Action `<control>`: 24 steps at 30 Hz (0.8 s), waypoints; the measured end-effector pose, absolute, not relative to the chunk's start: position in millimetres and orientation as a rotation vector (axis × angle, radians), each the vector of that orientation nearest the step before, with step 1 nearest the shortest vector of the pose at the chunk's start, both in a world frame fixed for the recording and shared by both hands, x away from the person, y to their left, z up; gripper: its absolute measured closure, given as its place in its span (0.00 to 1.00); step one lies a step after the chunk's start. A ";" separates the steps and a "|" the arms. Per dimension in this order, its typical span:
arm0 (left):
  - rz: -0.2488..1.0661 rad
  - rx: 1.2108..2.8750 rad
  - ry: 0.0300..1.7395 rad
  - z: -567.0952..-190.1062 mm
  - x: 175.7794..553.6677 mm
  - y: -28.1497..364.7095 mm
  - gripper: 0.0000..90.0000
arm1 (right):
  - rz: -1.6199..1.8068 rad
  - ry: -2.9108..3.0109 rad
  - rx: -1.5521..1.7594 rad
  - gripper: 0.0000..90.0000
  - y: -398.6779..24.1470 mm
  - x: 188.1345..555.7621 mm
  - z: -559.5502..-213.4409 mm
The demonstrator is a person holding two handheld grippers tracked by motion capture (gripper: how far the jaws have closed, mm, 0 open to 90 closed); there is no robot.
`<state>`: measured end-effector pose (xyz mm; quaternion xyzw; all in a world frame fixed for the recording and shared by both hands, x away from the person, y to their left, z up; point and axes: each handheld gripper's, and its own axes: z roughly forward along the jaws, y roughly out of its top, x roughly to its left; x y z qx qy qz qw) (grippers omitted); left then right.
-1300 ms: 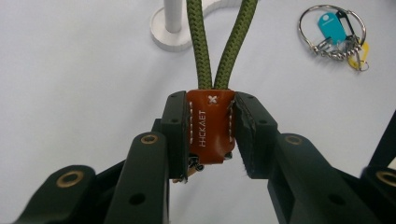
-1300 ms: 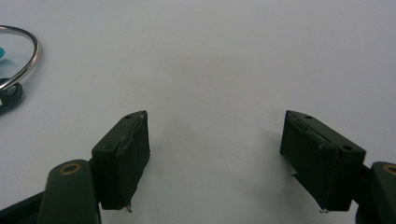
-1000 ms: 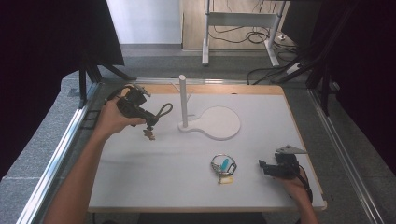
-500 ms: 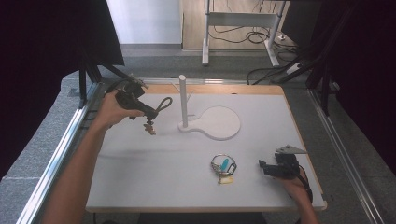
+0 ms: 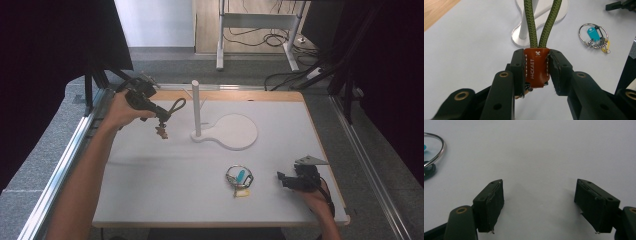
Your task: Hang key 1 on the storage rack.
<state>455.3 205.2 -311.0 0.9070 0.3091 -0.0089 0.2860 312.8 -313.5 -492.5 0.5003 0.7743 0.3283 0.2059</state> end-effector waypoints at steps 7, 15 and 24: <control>-0.031 2.421 0.828 -308.1 465.9 204.9 0.75 | 0.913 2.158 1.394 0.27 -313.5 312.8 -492.4; -0.043 2.387 0.841 -302.9 476.2 209.8 0.75 | 0.914 2.157 1.394 0.27 -313.5 312.8 -492.5; -0.063 2.374 0.849 -301.9 492.3 210.7 0.75 | 0.916 2.153 1.394 0.27 -313.5 312.4 -492.8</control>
